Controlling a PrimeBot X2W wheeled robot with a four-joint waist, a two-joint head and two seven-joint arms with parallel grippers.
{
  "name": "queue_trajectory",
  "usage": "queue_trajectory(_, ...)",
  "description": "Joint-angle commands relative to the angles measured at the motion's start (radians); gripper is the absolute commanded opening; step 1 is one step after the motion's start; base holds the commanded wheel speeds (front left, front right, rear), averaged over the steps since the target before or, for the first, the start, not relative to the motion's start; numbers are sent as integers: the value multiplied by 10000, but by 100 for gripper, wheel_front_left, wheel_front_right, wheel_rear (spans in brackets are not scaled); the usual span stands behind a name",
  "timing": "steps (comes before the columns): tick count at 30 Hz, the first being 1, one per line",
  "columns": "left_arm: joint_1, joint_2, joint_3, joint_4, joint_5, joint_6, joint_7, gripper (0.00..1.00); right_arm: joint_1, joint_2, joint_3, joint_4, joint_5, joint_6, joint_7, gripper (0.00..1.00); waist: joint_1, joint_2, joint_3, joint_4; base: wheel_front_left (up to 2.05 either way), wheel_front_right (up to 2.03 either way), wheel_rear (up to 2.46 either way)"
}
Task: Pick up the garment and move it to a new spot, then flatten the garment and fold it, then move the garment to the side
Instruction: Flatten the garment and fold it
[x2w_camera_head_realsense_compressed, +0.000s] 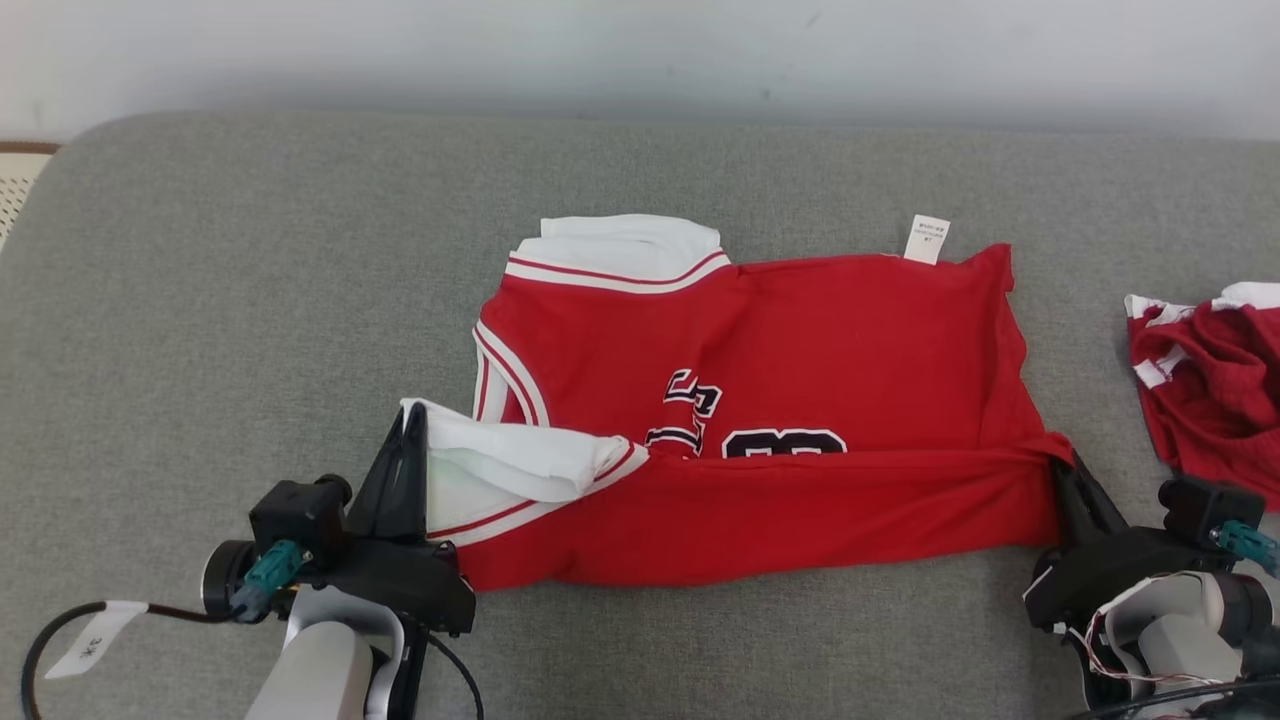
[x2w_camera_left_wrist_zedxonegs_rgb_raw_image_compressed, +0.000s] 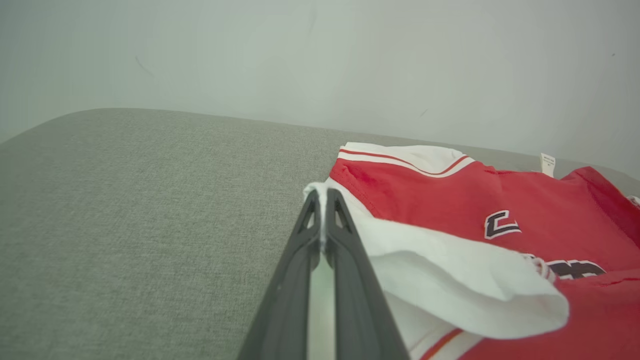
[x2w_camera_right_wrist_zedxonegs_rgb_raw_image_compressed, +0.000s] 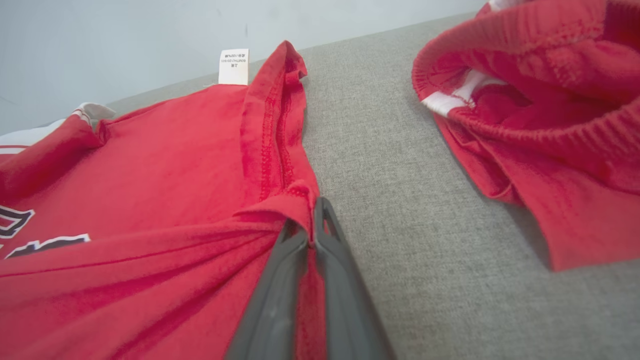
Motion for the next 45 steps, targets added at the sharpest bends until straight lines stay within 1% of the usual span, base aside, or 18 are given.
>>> queue_trajectory(1,-123,27,32,85,-47,62,-12,100,-137,73,-80,125,-118,-15,-9,100,-2,-1,163,-29,0,0,0)
queue_trajectory(6,-68,29,47,79,-182,176,-14,100,-229,157,-469,-155,-434,-15,-9,100,-2,-1,183,-16,0,0,0)
queue_trajectory(11,518,27,119,-250,-18,258,-12,100,525,228,-1196,-749,-701,-15,-7,100,-2,-1,-89,37,0,0,0)
queue_trajectory(14,1116,25,240,-592,-71,337,-12,100,1294,328,-1252,-1294,-719,-14,-7,100,-2,-1,-261,56,0,0,0)
queue_trajectory(17,1493,25,310,-768,-70,402,-12,100,1753,375,-1293,-1512,-643,-14,-9,100,-2,-1,-346,55,0,0,0)
queue_trajectory(23,1913,25,266,-904,-104,403,-12,100,2086,457,-1111,-1479,-586,-14,-9,100,-2,-1,-343,115,0,0,0)
queue_trajectory(34,1943,27,47,-968,-106,367,-12,100,1779,742,-1302,-752,-640,-14,-3,100,-2,-1,-258,469,0,0,0)
queue_trajectory(35,1969,25,36,-961,-92,356,-12,100,1768,779,-1263,-671,-641,-14,1,86,-2,-1,-267,490,0,0,0)
queue_trajectory(36,2002,22,33,-949,-91,379,-12,100,1745,810,-1207,-635,-593,-14,10,35,-2,-1,-278,507,0,0,0)
queue_trajectory(37,2047,24,44,-913,-135,366,-12,100,1732,814,-1142,-601,-555,-11,10,8,-2,-1,-285,517,0,0,0)
queue_trajectory(38,2080,25,51,-874,-225,304,-12,100,1729,805,-1070,-571,-504,-7,10,0,-2,-1,-291,523,0,0,0)
queue_trajectory(42,2114,25,0,-714,-385,124,-12,100,1767,630,-966,-625,-435,-7,7,0,-2,-1,-329,497,0,0,0)
queue_trajectory(45,2165,22,-155,-494,-624,-105,-12,100,1921,485,-1142,-836,-423,-12,-4,0,-2,-1,-359,422,0,0,0)
